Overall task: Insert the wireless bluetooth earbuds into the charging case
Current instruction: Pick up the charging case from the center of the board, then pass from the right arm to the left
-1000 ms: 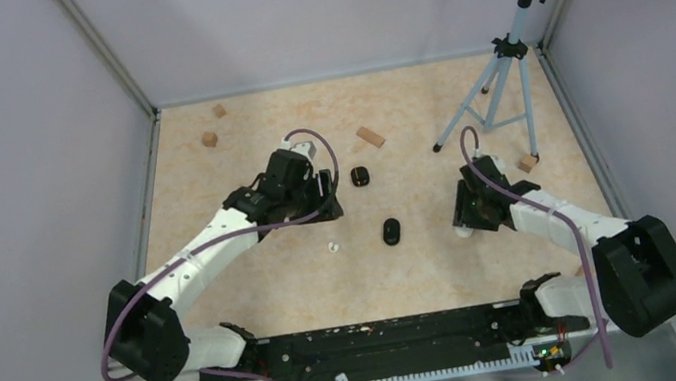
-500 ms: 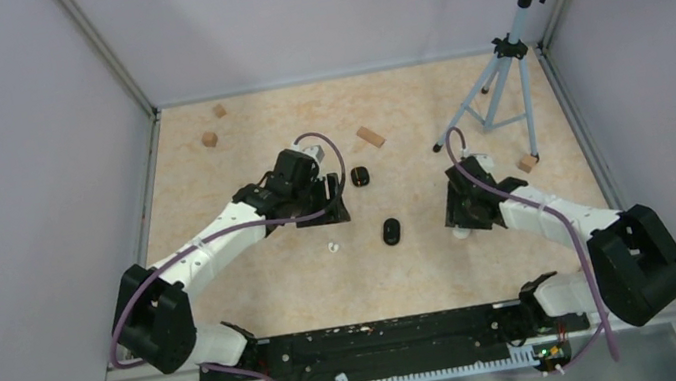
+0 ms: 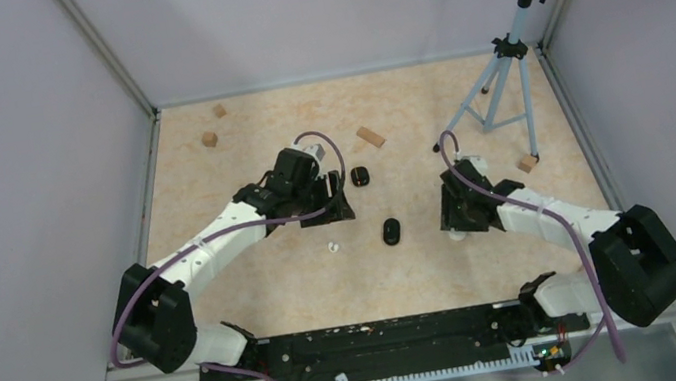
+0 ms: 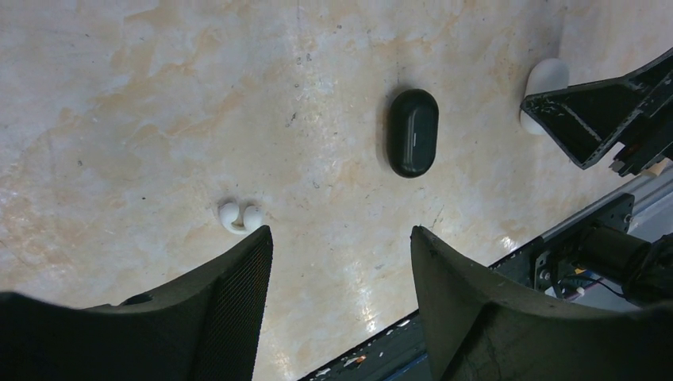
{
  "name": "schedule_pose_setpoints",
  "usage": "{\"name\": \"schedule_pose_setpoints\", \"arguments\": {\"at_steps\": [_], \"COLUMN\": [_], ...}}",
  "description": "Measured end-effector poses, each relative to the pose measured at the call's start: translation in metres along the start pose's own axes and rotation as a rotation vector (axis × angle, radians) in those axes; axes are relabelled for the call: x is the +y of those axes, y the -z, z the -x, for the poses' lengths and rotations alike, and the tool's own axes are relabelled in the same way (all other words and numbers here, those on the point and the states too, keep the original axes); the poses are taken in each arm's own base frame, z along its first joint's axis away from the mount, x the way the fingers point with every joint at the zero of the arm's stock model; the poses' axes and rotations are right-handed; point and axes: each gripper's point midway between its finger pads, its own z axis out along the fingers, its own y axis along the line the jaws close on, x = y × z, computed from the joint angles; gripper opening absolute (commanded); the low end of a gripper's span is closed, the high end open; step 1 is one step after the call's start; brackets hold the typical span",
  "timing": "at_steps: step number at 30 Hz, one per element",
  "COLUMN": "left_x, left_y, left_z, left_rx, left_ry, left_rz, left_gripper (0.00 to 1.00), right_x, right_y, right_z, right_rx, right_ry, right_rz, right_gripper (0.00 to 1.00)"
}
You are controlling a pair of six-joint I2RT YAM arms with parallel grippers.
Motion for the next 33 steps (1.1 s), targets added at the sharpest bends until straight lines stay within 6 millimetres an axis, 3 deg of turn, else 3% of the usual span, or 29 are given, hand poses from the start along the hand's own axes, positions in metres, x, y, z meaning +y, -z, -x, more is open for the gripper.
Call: {"name": "schedule_pose_setpoints", "arguments": {"at_steps": [8,11,17,23,27,33], "left_x": [-0.008,-0.008,-0.009,-0.011,-0.017,-0.049], "left_y": [-0.001,-0.002,-0.004,-0.004,-0.003,0.005], "left_z": [0.002,0.000,-0.004,-0.003,-0.002,-0.001], "left_rx": [-0.006,-0.002,0.007,0.004,0.000,-0.011], "left_ry": [0.037,0.047,0.060,0.066,0.068,0.079], "left_rz": [-0.034,-0.043,-0.053,-0.059,-0.094,-0.291], "left_gripper": [0.70,0.70,0.70,0.71,0.72,0.73], "right_x": [-0.002,-0.006,-0.009,-0.007,0.011,0.074], "right_y": [0.000,-0.001,-0.002,-0.004,0.001,0.038], "right_z": [-0.006,-0.011,-0.014,-0.011,-0.013,0.005], "right_rx": [0.009,0.019,0.024,0.017,0.015,-0.101], "right_ry": [0.026,0.036,0.044,0.066,0.112,0.186], "right_rz": [-0.019,-0.036,-0.053,-0.041,0.044,0.362], "right_gripper": [0.57,0.47,0.46,0.35,0.27,0.22]}}
